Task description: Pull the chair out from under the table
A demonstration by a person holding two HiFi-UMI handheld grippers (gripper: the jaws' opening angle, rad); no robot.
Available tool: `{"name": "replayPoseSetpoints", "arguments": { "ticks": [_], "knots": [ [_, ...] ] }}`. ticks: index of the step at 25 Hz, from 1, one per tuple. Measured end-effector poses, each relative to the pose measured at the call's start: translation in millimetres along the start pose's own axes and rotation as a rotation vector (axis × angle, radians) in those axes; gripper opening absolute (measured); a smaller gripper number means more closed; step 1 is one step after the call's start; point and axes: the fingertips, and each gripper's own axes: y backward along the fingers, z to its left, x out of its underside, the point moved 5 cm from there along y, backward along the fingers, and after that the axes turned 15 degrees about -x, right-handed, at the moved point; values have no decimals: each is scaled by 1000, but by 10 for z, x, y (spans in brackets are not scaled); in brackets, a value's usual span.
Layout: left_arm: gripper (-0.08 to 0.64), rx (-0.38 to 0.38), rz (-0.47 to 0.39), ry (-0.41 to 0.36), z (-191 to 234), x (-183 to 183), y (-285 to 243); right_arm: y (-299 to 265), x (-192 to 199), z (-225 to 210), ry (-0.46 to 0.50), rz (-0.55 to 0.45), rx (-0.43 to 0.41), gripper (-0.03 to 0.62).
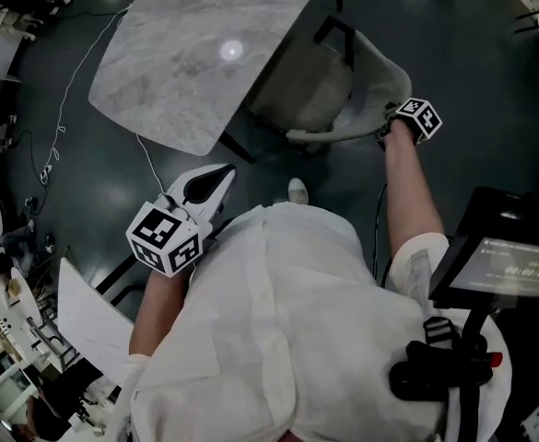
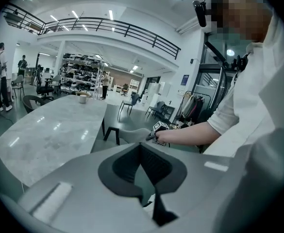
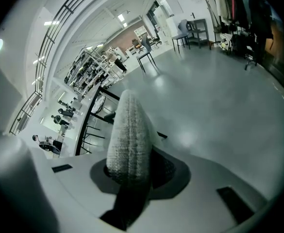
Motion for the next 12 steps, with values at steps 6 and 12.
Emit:
{"name": "replayPoseSetpoints", "arguments": {
  "ticks": [6, 12],
  "knots": [
    [8, 61, 7, -15, 345, -153, -256, -130, -21, 72, 10, 8, 22, 84],
    [8, 101, 17, -34, 671, -211, -641, -455, -48, 75, 18, 26, 26, 83]
  ]
}}
